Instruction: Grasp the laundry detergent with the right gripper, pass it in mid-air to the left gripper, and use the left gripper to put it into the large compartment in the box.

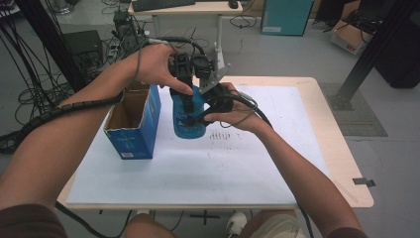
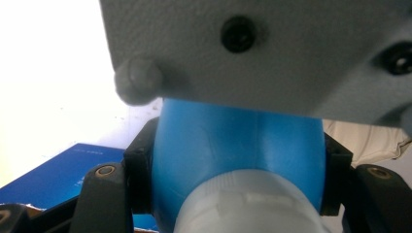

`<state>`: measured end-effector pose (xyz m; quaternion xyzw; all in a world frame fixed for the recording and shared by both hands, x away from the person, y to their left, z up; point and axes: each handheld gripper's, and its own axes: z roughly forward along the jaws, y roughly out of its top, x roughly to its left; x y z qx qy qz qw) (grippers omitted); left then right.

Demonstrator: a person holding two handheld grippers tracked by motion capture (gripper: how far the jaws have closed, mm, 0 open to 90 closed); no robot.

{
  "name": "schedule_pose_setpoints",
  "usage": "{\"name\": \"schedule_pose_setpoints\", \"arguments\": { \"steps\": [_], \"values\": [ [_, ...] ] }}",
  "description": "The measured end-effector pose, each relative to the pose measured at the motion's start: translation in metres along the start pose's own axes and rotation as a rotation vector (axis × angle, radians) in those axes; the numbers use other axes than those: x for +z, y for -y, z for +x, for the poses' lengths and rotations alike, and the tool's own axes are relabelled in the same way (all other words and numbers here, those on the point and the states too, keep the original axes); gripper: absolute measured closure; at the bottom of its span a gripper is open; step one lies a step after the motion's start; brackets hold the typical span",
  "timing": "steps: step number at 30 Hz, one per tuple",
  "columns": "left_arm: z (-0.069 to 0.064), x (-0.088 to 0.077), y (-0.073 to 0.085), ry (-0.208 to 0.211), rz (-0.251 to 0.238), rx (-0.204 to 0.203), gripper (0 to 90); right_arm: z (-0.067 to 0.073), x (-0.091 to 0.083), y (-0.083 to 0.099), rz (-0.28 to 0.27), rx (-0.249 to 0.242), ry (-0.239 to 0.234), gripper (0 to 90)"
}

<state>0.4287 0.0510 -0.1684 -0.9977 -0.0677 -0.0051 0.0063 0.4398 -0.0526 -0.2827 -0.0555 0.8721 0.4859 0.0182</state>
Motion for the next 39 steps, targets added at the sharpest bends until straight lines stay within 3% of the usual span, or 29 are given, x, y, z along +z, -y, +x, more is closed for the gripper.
{"name": "schedule_pose_setpoints", "arguments": {
  "steps": [4,5,6,7,8,12,13,17,20,27,28,29,31,34,36,39],
  "values": [
    [0.001,-0.002,0.001,0.011,0.008,-0.004,37.5,-0.002,0.000,0.001,0.002,-0.038,0.026,36.1],
    [-0.006,0.003,0.001,0.025,-0.075,-0.108,37.4,-0.003,0.000,0.001,0.001,-0.052,0.032,32.7],
    [-0.004,0.002,0.002,0.004,-0.061,-0.087,37.4,-0.003,-0.001,0.002,0.000,-0.056,0.038,29.8],
    [-0.004,0.000,0.002,0.009,-0.055,-0.091,37.4,-0.005,-0.002,0.003,0.003,-0.059,0.052,25.9],
    [-0.004,-0.001,0.002,0.012,-0.053,-0.092,37.4,-0.001,-0.005,0.004,0.027,0.004,0.071,23.4],
    [-0.002,-0.004,0.004,0.011,-0.044,-0.115,37.3,0.001,-0.012,0.009,0.073,-0.003,0.090,17.8],
    [0.004,-0.008,0.005,-0.007,0.008,-0.054,37.3,0.001,-0.015,0.010,0.085,-0.001,0.099,16.0],
    [0.007,-0.016,0.009,-0.019,0.035,-0.095,37.3,0.000,-0.028,0.015,0.122,0.046,0.161,6.3],
    [0.010,-0.023,0.015,-0.006,0.030,-0.148,37.3,0.000,-0.038,0.018,0.181,0.017,0.180,7.4],
    [0.018,-0.042,0.034,0.019,0.021,-0.266,37.3,0.008,-0.071,0.028,0.314,0.065,0.211,6.1],
    [0.018,-0.045,0.037,0.014,0.018,-0.290,37.3,0.011,-0.077,0.029,0.320,0.101,0.188,6.2],
    [0.018,-0.047,0.039,0.012,0.004,-0.322,37.3,0.017,-0.082,0.029,0.334,0.167,0.199,6.2],
    [0.020,-0.053,0.044,0.018,0.008,-0.359,37.4,0.023,-0.091,0.029,0.376,0.207,0.222,6.2],
    [0.024,-0.062,0.053,0.023,0.010,-0.417,37.3,0.026,-0.104,0.033,0.401,0.184,0.237,6.2],
    [0.027,-0.069,0.059,0.018,0.015,-0.444,37.3,0.029,-0.115,0.035,0.424,0.207,0.244,6.3],
    [0.030,-0.081,0.069,0.004,0.017,-0.502,37.3,0.032,-0.129,0.038,0.440,0.193,0.270,6.6]
  ]
}}
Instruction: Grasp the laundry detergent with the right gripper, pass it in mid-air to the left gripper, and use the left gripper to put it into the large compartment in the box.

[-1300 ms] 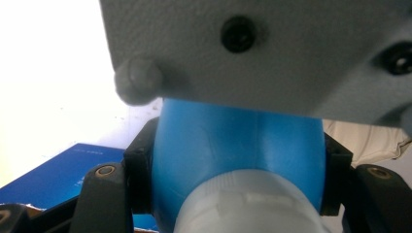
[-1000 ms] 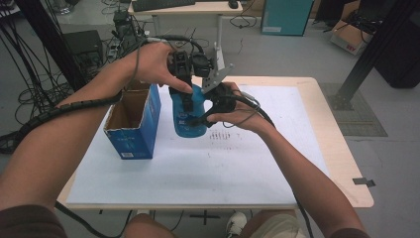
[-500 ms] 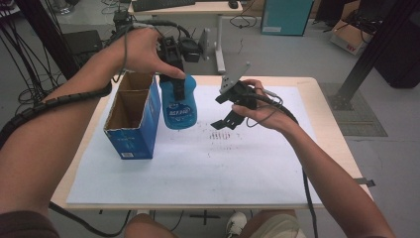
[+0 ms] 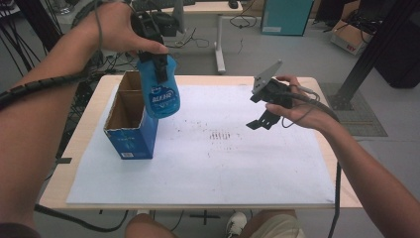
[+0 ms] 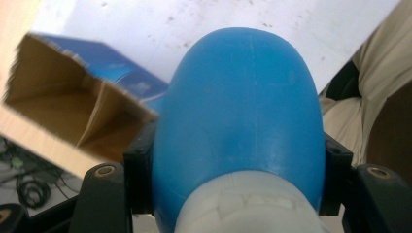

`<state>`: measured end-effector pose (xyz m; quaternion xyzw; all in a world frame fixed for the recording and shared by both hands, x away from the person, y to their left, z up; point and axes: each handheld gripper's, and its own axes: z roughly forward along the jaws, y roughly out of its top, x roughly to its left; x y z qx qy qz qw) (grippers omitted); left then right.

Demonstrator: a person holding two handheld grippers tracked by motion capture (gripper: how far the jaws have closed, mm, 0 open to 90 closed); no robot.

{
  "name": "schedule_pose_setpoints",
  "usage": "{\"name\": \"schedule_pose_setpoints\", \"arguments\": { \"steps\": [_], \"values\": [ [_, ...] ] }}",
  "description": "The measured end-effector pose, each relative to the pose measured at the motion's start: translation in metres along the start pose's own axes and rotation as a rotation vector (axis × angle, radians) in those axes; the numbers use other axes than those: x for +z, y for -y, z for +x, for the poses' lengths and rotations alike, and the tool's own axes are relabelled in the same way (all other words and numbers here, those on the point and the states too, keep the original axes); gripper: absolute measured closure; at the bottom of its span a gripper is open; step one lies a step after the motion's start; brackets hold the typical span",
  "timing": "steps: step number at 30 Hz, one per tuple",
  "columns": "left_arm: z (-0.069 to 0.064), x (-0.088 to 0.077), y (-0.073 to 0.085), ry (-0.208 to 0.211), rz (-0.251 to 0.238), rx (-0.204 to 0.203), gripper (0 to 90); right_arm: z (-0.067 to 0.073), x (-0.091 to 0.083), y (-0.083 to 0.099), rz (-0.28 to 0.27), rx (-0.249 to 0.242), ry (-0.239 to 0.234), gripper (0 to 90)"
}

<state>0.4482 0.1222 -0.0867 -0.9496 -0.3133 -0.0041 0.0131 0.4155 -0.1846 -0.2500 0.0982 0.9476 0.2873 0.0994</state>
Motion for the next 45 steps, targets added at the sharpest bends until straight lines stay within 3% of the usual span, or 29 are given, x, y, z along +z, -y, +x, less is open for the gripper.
{"name": "schedule_pose_setpoints", "arguments": {
  "steps": [9,13,16,18,23,31,37,45],
  "values": [
    [0.016,-0.031,0.025,-0.021,-0.019,-0.188,37.2,-0.002,-0.028,0.022,0.040,0.015,0.037,6.6],
    [0.027,-0.047,0.039,-0.033,-0.031,-0.305,37.2,-0.001,-0.036,0.028,0.063,0.016,0.043,6.7],
    [0.033,-0.053,0.046,-0.041,-0.037,-0.359,37.2,-0.001,-0.040,0.031,0.073,0.023,0.047,6.7],
    [0.040,-0.057,0.053,-0.034,-0.040,-0.416,37.3,-0.001,-0.042,0.033,0.073,0.013,0.050,6.7],
    [0.049,-0.061,0.064,-0.028,-0.074,-0.540,37.3,-0.001,-0.046,0.037,0.081,0.014,0.054,6.7],
    [0.062,-0.062,0.074,-0.017,-0.074,-0.677,37.3,-0.001,-0.045,0.041,0.080,0.018,0.049,6.7],
    [0.070,-0.064,0.081,-0.011,-0.107,-0.800,37.3,-0.001,-0.044,0.042,0.076,0.015,0.047,6.7],
    [0.077,-0.063,0.087,-0.031,-0.113,-0.908,37.3,0.001,-0.042,0.042,0.084,0.009,0.037,6.7]
  ]
}}
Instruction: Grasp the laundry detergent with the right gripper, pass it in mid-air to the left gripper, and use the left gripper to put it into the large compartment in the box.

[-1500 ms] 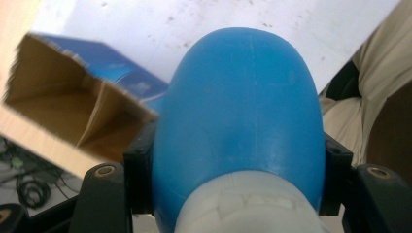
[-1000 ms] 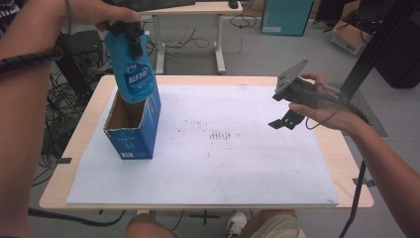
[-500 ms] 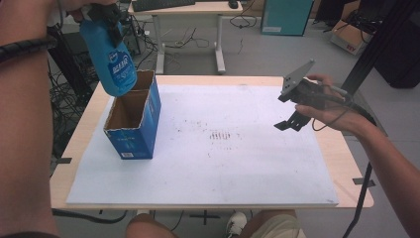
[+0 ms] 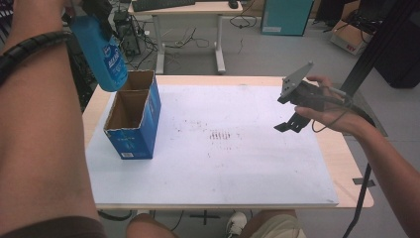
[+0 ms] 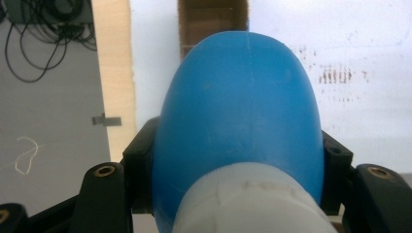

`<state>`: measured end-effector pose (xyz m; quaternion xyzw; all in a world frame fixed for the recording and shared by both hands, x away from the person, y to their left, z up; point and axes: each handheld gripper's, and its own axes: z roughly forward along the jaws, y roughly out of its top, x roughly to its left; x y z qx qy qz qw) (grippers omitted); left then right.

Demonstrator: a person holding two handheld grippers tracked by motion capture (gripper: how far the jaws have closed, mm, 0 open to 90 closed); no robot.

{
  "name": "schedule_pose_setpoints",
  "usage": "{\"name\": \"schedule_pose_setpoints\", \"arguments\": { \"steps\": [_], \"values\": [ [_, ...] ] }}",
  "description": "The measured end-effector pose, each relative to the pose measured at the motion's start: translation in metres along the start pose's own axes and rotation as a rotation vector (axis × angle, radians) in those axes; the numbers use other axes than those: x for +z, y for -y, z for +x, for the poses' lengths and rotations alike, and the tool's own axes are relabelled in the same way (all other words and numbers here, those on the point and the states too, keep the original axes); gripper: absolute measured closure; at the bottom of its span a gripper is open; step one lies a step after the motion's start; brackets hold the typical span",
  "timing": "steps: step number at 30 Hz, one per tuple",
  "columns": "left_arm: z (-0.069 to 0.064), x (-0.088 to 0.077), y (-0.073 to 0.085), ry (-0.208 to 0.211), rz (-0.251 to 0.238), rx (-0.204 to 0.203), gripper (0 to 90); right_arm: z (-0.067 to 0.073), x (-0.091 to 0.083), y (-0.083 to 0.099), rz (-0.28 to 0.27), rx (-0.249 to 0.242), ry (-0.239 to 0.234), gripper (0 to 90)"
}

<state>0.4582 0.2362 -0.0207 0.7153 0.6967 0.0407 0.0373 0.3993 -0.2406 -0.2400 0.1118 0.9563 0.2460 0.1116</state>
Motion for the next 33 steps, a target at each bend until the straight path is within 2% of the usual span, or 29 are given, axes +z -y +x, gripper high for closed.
{"name": "schedule_pose_setpoints", "arguments": {
  "steps": [6,10,14,33],
  "values": [
    [0.004,0.007,0.000,0.003,0.002,-0.028,37.3,0.001,-0.002,-0.001,-0.009,-0.006,0.004,6.7],
    [0.005,0.010,0.000,0.011,-0.003,-0.019,37.3,0.001,-0.001,-0.002,-0.009,-0.017,-0.002,6.7],
    [0.006,0.011,0.000,0.021,-0.008,-0.027,37.3,0.000,0.001,-0.002,0.000,-0.023,-0.007,6.7],
    [0.013,0.025,0.000,0.002,0.006,-0.025,37.3,0.000,0.001,-0.008,0.018,-0.041,-0.014,6.8]
  ]
}}
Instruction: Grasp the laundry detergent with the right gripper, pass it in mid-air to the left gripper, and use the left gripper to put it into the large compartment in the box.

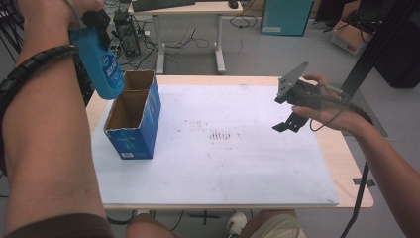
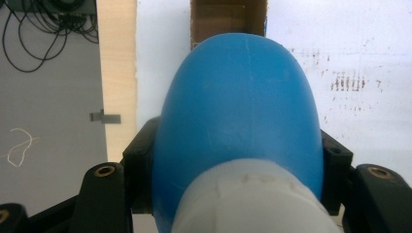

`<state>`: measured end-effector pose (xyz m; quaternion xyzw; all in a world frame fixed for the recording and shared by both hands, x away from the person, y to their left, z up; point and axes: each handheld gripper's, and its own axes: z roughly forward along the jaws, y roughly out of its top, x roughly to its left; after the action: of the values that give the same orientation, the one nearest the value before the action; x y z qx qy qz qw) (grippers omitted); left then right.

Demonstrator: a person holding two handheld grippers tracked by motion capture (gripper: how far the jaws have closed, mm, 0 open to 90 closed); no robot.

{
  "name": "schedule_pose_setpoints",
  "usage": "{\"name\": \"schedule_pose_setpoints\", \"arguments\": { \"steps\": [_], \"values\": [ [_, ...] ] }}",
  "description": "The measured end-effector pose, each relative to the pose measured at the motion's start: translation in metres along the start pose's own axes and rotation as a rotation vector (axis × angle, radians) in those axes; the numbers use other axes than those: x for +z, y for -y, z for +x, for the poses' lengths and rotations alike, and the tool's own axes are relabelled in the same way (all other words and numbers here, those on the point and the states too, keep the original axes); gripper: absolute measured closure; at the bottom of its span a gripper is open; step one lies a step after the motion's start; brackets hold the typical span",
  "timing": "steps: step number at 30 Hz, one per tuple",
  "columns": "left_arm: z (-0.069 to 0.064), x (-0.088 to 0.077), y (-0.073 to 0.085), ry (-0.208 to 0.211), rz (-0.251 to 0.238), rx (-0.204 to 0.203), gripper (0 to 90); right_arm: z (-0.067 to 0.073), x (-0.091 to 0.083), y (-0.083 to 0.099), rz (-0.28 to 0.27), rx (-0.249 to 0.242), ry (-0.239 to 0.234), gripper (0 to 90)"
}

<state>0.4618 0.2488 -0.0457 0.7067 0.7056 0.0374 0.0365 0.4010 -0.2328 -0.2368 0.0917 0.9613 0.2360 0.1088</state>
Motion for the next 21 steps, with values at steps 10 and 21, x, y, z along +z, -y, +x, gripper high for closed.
{"name": "schedule_pose_setpoints", "arguments": {
  "steps": [10,21],
  "values": [
    [-0.002,0.004,-0.002,0.010,0.000,0.016,37.3,0.000,0.000,0.000,0.014,-0.007,-0.001,6.9],
    [-0.003,0.012,-0.003,0.018,-0.005,0.007,37.3,0.002,-0.001,0.000,0.022,0.004,0.003,6.9]
  ]
}}
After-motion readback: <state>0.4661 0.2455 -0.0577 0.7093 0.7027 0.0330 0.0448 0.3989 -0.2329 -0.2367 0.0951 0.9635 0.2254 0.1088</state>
